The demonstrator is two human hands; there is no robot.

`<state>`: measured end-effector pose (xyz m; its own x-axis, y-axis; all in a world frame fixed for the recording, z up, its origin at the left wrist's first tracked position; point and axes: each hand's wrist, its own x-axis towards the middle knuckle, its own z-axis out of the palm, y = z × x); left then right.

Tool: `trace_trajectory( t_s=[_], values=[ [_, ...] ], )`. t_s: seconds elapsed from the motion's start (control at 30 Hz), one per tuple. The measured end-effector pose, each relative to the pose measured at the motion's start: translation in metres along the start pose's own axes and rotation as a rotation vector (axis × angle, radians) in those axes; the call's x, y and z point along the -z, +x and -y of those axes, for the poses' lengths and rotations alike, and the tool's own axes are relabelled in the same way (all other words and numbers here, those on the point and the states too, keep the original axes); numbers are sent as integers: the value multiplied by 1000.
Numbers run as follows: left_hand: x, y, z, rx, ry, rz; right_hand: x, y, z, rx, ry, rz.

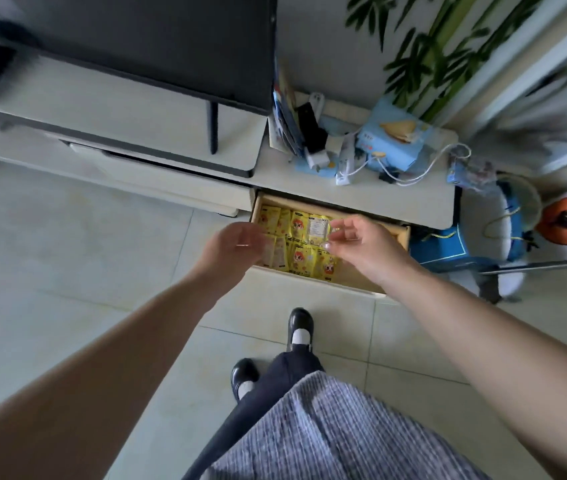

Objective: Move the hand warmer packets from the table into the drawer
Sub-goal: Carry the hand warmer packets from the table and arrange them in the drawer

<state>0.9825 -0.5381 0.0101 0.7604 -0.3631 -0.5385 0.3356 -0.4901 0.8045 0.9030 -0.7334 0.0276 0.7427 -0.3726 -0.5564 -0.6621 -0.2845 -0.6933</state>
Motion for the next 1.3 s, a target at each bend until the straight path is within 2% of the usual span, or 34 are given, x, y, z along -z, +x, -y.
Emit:
trace_trajectory(
  t_s=[0.1,0.27,0.73,0.87,1.1,1.3],
  values=[
    [18,-42,-17,-2,-39,-37,2,-34,28,46,-30,42],
    [49,-114,-22,25,-106,-191,-7,-79,69,166,-50,168],
    [57,-363,27,50,-581,-824,-82,-213,134,575,-282,719],
    [48,-430,52,60,-621,-996,-115,-268,143,666,-342,845],
    [5,-568,103,75,-702,-1252,-177,-391,117,813,-461,1100],
    [-66,-698,153,101,-747,-1454,-214,-524,53,907,-550,1281]
  ],
)
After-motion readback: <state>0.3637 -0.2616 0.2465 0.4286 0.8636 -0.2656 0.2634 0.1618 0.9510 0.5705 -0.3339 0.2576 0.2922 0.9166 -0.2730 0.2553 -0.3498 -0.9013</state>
